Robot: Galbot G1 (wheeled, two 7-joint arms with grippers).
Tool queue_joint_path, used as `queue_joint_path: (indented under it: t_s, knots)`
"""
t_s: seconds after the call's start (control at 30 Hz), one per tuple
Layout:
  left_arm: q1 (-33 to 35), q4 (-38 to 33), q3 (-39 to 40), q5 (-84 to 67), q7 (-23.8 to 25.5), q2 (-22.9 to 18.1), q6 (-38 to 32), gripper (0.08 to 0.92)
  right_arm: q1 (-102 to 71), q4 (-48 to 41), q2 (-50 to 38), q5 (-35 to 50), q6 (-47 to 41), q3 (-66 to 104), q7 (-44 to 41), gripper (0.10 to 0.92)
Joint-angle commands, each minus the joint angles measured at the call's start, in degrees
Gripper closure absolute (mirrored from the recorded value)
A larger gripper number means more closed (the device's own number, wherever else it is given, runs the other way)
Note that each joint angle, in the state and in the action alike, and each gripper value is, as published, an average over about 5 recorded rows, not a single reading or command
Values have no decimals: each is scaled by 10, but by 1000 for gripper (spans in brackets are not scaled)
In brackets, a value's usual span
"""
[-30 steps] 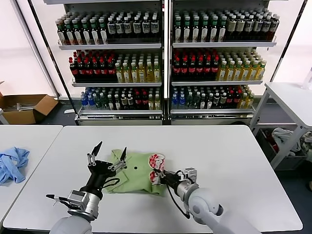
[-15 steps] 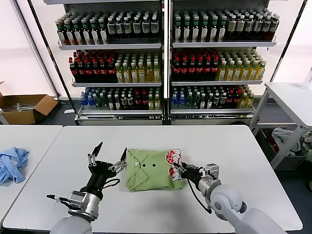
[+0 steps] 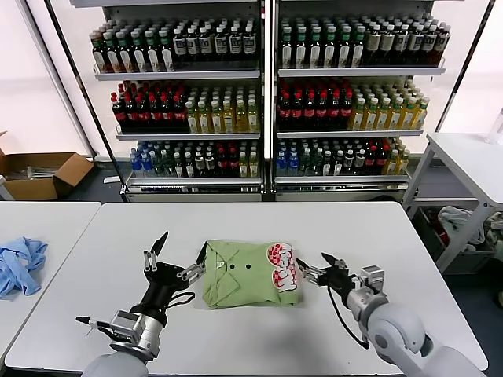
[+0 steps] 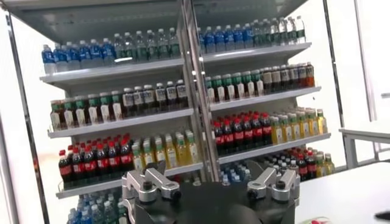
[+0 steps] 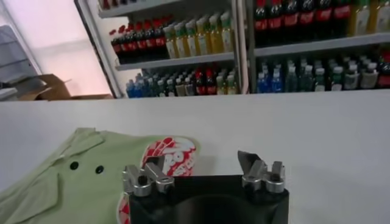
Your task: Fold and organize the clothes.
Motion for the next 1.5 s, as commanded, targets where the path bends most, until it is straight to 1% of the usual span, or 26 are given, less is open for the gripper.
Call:
queue_joint_path:
  t_s: [0.03, 0.13, 0.23, 0.37, 0.5, 0.67, 0.9, 1.17, 1.5]
  knots:
    - [7, 3, 2, -13, 0, 7, -9, 177, -248, 97, -7, -75, 146, 257, -25, 242]
    - [15, 18, 2, -23, 0, 13, -34, 177, -295, 97, 9, -70, 214, 293, -12, 209]
    - [34, 29, -3, -44, -1, 24, -55, 177, -348, 102, 25, -99, 285, 318, -6, 203]
    - [64, 37, -13, -60, -8, 36, -81, 177, -422, 124, 50, -141, 344, 348, -5, 203]
    - [84, 46, -18, -64, -32, 40, -104, 177, -481, 141, 74, -195, 404, 354, -2, 203]
    - [107, 41, -21, -67, -48, 43, -121, 177, -513, 138, 109, -242, 460, 342, 0, 203]
    - [122, 30, -28, -68, -58, 42, -131, 177, -515, 123, 127, -275, 492, 323, 9, 203]
    - [127, 29, -31, -68, -61, 39, -134, 177, -508, 114, 128, -284, 491, 316, 14, 203]
    - [137, 25, -31, -68, -65, 36, -134, 177, -504, 104, 136, -302, 513, 311, 16, 203]
